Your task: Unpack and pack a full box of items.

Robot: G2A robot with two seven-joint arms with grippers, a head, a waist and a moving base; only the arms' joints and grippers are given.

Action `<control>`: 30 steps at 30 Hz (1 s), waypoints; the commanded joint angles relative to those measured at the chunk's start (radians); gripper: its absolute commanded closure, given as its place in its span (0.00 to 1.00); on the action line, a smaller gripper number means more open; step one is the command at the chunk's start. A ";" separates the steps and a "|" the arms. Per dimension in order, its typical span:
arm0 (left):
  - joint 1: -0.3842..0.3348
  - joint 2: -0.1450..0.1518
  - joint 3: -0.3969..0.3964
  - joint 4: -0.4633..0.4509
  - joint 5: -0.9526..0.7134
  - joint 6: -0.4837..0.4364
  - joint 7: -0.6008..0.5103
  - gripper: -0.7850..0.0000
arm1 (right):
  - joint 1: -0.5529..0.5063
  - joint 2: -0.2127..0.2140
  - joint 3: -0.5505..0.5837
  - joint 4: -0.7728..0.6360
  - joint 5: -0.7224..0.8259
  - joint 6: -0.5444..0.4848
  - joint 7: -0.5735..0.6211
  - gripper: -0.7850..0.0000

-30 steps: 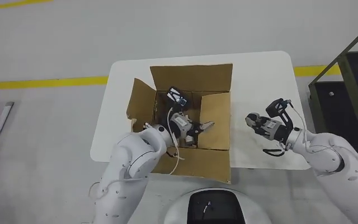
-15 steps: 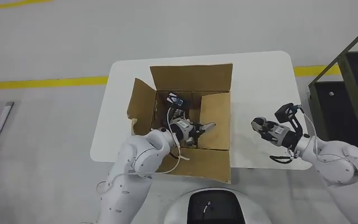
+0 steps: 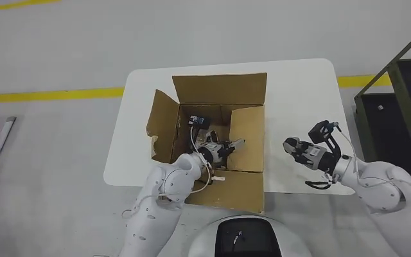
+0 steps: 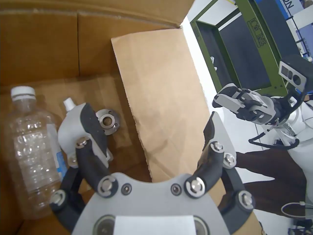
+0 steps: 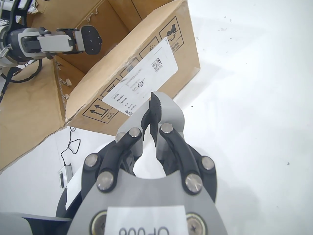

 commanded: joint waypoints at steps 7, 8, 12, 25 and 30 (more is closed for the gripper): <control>-0.010 -0.014 0.000 0.058 -0.173 0.066 -0.013 0.00 | 0.007 -0.003 -0.035 0.016 -0.006 0.000 0.004 1.00; -0.011 -0.015 0.001 0.064 -0.188 0.071 -0.014 0.00 | 0.010 -0.004 -0.043 0.022 -0.009 -0.002 0.005 1.00; -0.013 -0.019 0.007 0.065 -0.220 0.077 -0.003 0.00 | 0.017 -0.008 -0.073 0.035 -0.008 0.005 0.001 1.00; -0.003 -0.030 0.021 0.026 -0.369 0.074 0.029 0.00 | 0.059 -0.021 -0.144 0.077 0.014 0.016 -0.014 1.00; -0.016 -0.029 0.022 0.034 -0.403 0.017 -0.014 0.00 | 0.057 -0.018 -0.100 0.080 0.021 0.095 -0.026 0.00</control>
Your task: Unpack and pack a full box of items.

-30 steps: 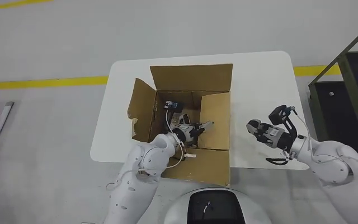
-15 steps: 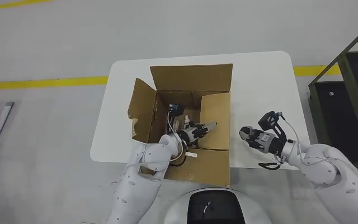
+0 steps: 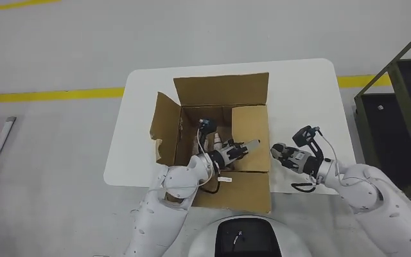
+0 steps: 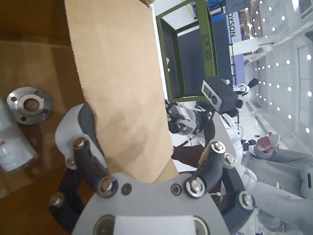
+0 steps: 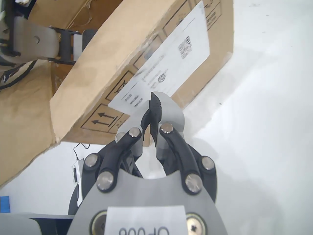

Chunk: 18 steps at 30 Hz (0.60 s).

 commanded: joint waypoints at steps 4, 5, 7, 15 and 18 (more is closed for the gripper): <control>-0.026 -0.002 0.004 0.001 -0.036 -0.037 -0.017 0.00 | -0.021 0.006 0.083 -0.012 0.070 0.071 0.002 0.00; -0.032 -0.004 0.007 -0.002 -0.054 -0.044 -0.013 0.00 | -0.026 0.008 0.105 -0.013 0.092 0.080 0.005 0.00; -0.046 -0.007 0.015 -0.003 -0.079 -0.057 -0.006 0.00 | -0.037 0.012 0.145 -0.019 0.135 0.092 0.018 0.00; -0.142 -0.029 0.097 0.036 -0.132 -0.142 -0.019 0.00 | -0.069 0.023 0.275 -0.059 0.319 0.105 0.081 0.00; -0.185 -0.042 0.144 0.071 -0.139 -0.164 -0.010 0.00 | -0.073 0.027 0.312 -0.081 0.343 0.106 0.108 0.00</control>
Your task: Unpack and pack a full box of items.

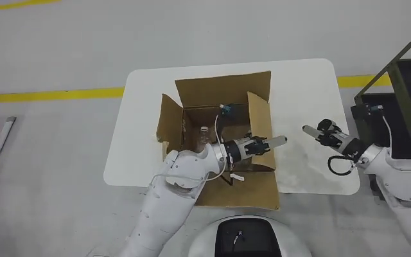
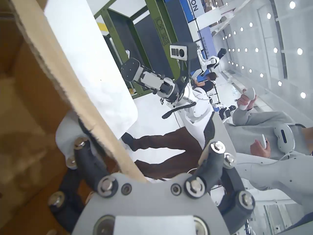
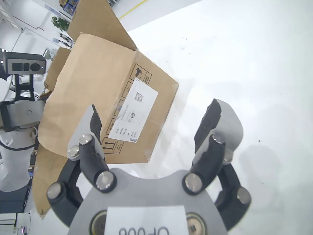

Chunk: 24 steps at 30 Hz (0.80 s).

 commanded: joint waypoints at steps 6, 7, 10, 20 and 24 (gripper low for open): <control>-0.088 -0.039 0.121 0.080 -0.046 -0.067 0.026 0.00 | -0.002 0.012 0.098 -0.048 0.005 0.085 0.052 0.00; -0.099 -0.045 0.138 0.094 -0.048 -0.075 0.025 0.00 | -0.004 0.013 0.109 -0.055 -0.001 0.088 0.049 0.00; -0.128 -0.059 0.175 0.133 -0.054 -0.089 0.018 0.00 | -0.008 0.016 0.125 -0.070 -0.019 0.087 0.047 0.00; -0.165 -0.081 0.213 0.208 -0.056 -0.100 0.003 0.00 | 0.030 0.020 0.070 -0.080 -0.052 0.057 0.094 0.65; -0.167 -0.084 0.209 0.214 -0.050 -0.100 0.006 0.00 | 0.046 0.017 0.018 -0.062 -0.063 0.068 0.090 0.62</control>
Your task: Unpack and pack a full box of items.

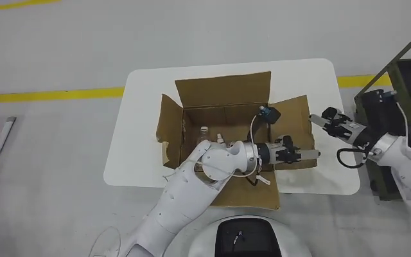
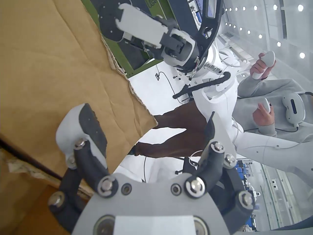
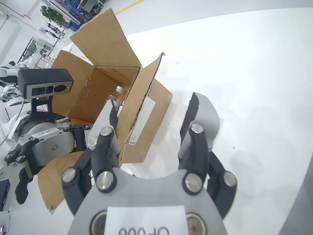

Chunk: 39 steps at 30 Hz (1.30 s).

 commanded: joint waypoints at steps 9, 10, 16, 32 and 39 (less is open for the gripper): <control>0.017 0.001 -0.019 -0.006 0.019 0.007 -0.006 0.00 | 0.040 -0.010 -0.114 0.061 0.010 -0.014 -0.021 0.92; 0.018 0.002 -0.022 -0.007 0.026 0.009 -0.007 0.00 | 0.042 -0.010 -0.119 0.067 0.007 -0.015 -0.024 1.00; 0.025 0.028 -0.061 -0.051 0.299 0.047 0.026 0.00 | 0.043 -0.010 -0.134 0.073 -0.058 -0.015 -0.050 1.00; 0.227 0.124 -0.286 -0.261 0.678 0.146 -0.112 0.00 | 0.048 -0.014 -0.168 0.097 -0.087 -0.022 -0.086 1.00; 0.227 0.124 -0.286 -0.261 0.678 0.146 -0.112 0.00 | 0.057 -0.015 -0.174 0.113 -0.082 -0.026 -0.095 0.89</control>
